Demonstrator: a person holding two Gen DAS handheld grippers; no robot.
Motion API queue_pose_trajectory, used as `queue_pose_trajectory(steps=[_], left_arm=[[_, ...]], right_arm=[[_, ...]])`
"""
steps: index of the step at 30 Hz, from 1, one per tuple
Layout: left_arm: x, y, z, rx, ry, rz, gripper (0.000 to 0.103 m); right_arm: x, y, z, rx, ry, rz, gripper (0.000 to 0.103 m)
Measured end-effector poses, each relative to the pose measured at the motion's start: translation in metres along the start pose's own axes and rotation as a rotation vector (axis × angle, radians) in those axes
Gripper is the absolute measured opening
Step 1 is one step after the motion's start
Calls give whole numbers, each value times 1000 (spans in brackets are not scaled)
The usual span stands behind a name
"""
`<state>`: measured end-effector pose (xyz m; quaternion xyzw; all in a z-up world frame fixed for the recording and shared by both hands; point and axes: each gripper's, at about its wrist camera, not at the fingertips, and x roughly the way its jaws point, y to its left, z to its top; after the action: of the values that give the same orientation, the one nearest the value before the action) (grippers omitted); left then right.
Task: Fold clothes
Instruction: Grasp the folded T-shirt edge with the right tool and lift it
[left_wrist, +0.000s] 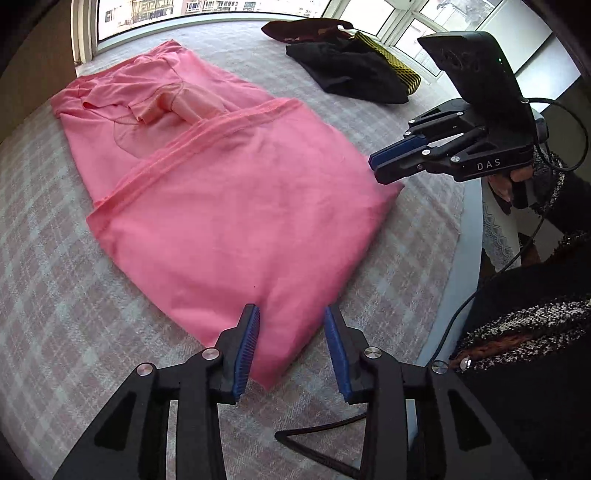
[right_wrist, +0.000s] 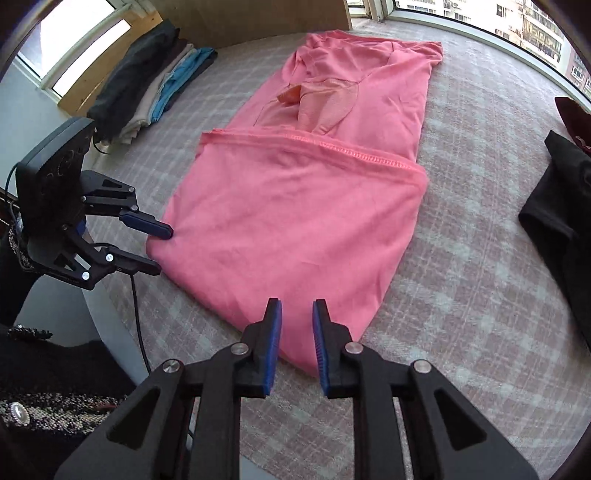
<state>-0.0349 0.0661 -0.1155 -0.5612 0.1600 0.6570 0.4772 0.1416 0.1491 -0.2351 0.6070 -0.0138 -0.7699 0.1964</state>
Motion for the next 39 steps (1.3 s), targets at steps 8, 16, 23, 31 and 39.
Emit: queue_pose_trajectory(steps=[8, 16, 23, 31, 39], left_arm=[[-40, -27, -23, 117, -58, 125, 38], [-4, -39, -9, 311, 24, 242, 40], [13, -30, -5, 340, 71, 263, 39], [2, -4, 8, 240, 46, 195, 6], [-51, 15, 46, 196, -73, 191, 5]], right_arm=[[-39, 20, -18, -67, -62, -122, 32], [-6, 64, -32, -427, 0, -264, 53], [3, 59, -36, -493, -16, -279, 53], [-7, 34, -16, -401, 27, -204, 22], [-74, 22, 44, -368, -75, -184, 9]])
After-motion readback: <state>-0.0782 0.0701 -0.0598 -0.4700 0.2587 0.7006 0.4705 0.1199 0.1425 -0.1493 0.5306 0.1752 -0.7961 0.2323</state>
